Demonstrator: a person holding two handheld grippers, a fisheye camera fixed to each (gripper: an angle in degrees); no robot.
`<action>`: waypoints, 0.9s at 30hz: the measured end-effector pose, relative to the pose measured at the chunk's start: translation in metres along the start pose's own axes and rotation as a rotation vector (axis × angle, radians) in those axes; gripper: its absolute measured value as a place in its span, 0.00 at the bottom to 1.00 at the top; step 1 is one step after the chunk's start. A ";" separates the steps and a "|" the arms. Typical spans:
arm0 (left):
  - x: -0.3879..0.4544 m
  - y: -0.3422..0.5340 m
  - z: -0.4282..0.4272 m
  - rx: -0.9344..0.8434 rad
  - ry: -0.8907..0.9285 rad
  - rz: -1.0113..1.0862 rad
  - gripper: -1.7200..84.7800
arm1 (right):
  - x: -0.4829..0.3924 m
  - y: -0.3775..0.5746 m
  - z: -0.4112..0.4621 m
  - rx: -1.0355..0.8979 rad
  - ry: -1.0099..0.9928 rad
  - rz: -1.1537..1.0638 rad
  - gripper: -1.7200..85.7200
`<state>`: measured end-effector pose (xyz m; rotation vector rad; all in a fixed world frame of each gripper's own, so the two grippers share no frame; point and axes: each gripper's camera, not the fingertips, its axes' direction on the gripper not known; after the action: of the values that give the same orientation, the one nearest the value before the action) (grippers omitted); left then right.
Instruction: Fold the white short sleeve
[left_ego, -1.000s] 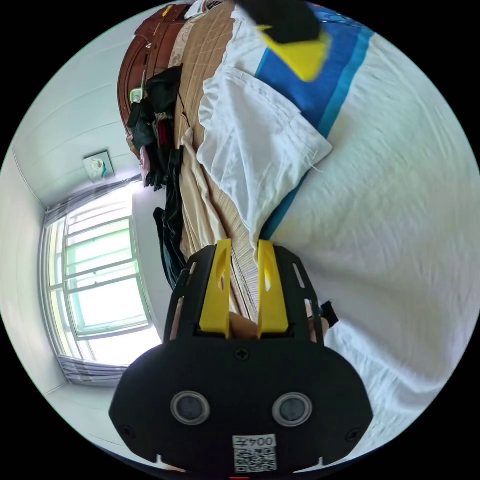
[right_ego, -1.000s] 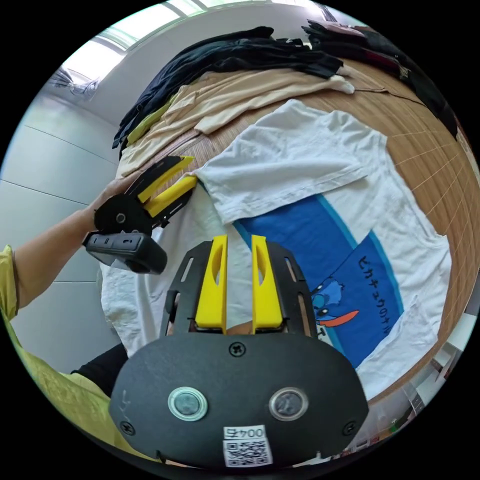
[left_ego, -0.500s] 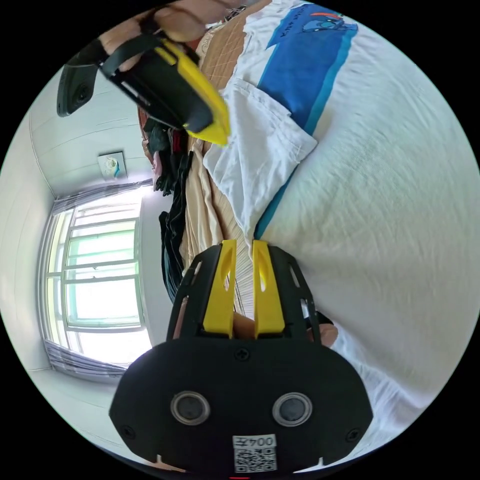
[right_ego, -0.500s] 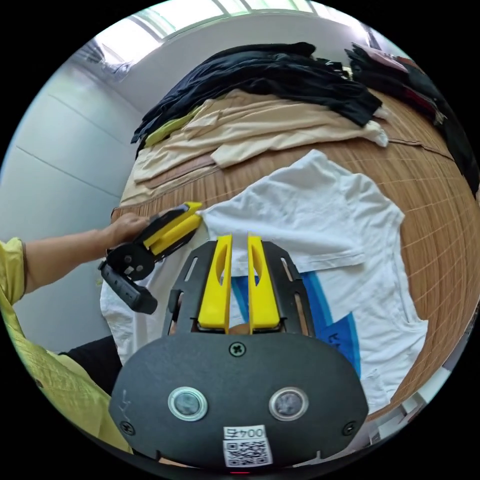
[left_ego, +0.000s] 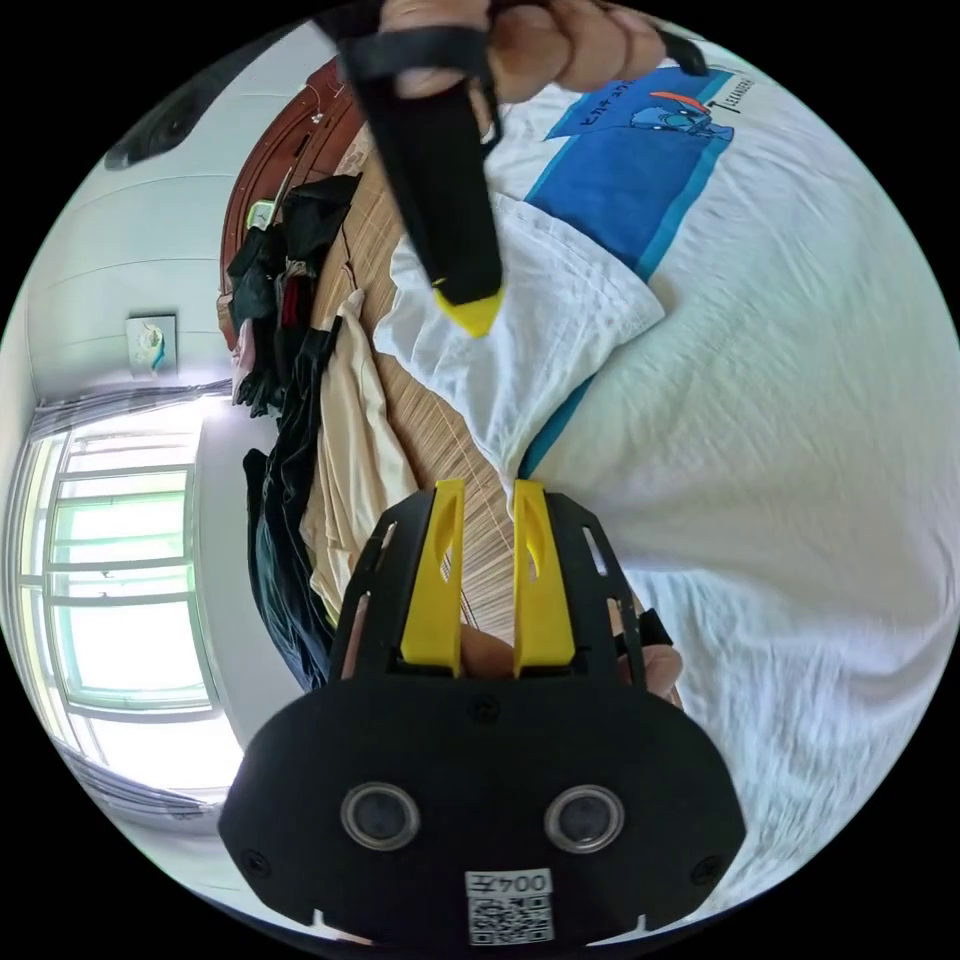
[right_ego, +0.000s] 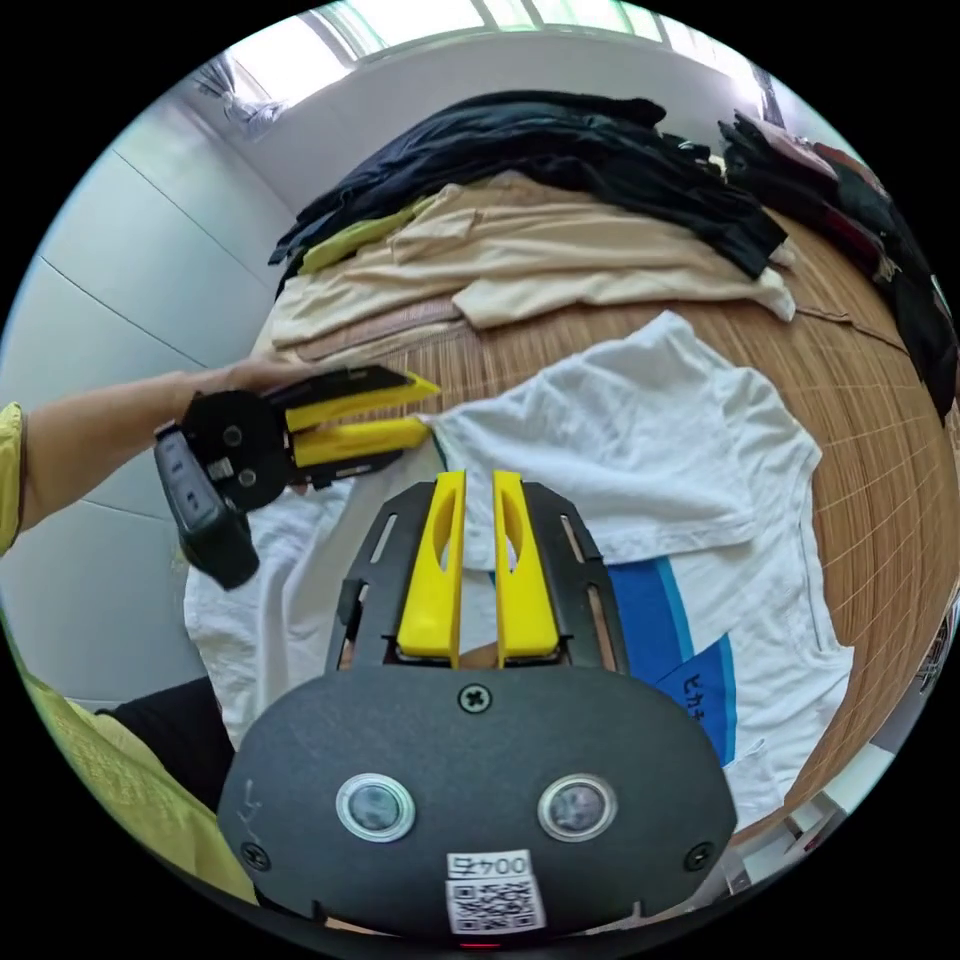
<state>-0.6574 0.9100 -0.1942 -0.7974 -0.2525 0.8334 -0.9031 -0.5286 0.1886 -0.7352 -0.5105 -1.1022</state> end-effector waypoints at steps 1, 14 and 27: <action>-0.003 0.000 -0.002 0.001 0.000 0.003 0.10 | 0.000 -0.010 0.008 -0.015 0.002 0.000 0.07; -0.075 0.021 -0.028 0.059 0.060 0.096 0.11 | -0.005 -0.025 0.061 -0.121 0.071 -0.050 0.05; -0.192 -0.016 -0.045 0.070 0.277 -0.546 0.04 | 0.033 0.000 0.036 0.008 0.019 0.061 0.10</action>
<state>-0.7538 0.7368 -0.1946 -0.7204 -0.1804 0.2133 -0.8909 -0.5216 0.2360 -0.7283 -0.4726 -1.0492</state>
